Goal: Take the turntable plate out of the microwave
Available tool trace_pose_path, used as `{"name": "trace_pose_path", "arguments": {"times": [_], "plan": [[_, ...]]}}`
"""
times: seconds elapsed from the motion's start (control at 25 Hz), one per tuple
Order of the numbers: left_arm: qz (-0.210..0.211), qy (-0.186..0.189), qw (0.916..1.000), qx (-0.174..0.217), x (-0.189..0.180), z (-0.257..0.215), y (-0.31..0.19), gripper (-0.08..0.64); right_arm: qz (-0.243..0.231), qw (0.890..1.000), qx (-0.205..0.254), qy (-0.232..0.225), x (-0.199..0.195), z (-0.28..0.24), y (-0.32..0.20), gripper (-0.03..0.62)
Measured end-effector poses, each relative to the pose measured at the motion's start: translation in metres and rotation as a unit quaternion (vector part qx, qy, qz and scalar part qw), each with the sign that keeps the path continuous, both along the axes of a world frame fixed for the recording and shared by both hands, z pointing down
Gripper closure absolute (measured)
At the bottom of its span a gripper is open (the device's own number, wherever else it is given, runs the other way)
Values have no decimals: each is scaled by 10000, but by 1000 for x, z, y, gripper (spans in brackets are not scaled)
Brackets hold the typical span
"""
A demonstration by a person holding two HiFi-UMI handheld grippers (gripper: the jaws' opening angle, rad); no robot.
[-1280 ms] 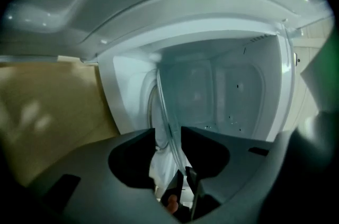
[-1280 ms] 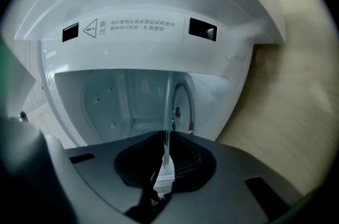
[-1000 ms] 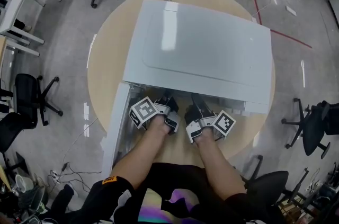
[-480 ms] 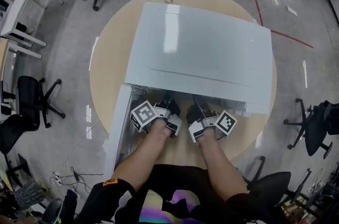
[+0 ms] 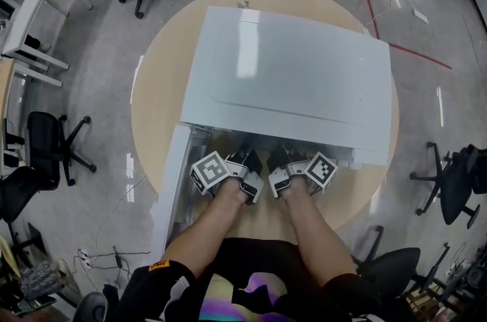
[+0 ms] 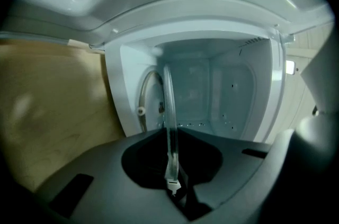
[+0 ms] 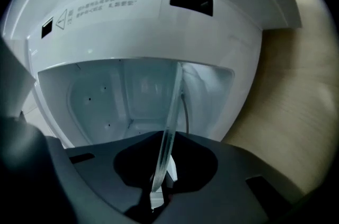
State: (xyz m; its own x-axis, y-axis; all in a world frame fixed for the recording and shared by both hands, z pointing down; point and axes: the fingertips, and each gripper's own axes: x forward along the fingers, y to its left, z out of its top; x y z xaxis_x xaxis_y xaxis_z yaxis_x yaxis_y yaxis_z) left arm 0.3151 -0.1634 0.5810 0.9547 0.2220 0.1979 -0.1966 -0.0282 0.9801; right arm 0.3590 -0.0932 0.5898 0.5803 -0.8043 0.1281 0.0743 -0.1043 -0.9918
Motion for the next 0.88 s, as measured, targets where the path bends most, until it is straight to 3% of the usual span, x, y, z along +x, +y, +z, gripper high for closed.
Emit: {"name": "trace_pose_path", "arguments": {"times": [0.6, 0.88], "plan": [[-120, 334, 9994, -3, -26, -36, 3, 491, -149, 9988, 255, 389, -24, -42, 2, 551], [-29, 455, 9990, -40, -58, -59, 7, 491, -88, 9981, 212, 568, -56, -66, 7, 551]]}}
